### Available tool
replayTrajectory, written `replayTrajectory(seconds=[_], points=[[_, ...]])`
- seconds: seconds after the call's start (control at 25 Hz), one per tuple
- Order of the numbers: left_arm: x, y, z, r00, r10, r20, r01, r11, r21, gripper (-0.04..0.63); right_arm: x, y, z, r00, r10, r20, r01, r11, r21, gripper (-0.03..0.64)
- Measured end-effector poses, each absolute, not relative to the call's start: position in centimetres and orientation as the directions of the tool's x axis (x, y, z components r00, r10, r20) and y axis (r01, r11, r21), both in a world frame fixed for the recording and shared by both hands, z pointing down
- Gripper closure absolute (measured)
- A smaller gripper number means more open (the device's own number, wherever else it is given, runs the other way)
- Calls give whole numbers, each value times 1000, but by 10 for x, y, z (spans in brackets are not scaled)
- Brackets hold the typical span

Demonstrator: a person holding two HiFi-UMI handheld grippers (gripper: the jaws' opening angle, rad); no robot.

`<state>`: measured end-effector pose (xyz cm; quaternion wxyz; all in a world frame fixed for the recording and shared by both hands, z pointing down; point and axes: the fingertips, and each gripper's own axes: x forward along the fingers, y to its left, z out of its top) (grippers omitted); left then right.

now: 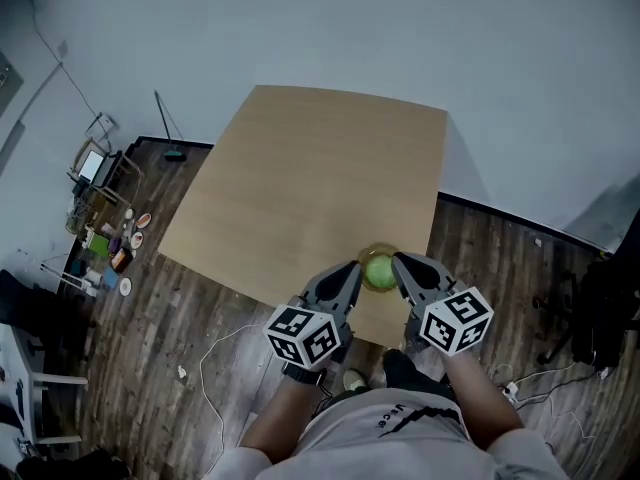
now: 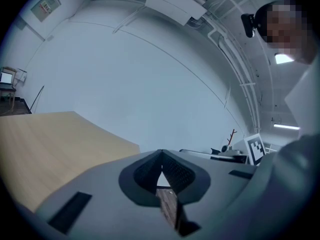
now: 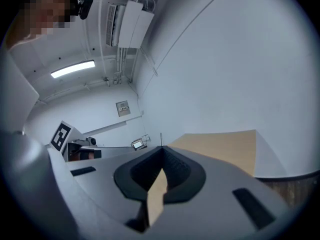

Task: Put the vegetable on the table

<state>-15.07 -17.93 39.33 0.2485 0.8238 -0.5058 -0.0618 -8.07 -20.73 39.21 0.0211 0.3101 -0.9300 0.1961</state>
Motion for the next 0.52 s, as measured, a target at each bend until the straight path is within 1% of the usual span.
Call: replayTrajectory(seconds=[0.52], points=[[-154, -168, 378, 473, -872, 126, -809, -373, 454, 581, -80, -195, 373, -802, -582, 134, -591, 741, -318, 603]])
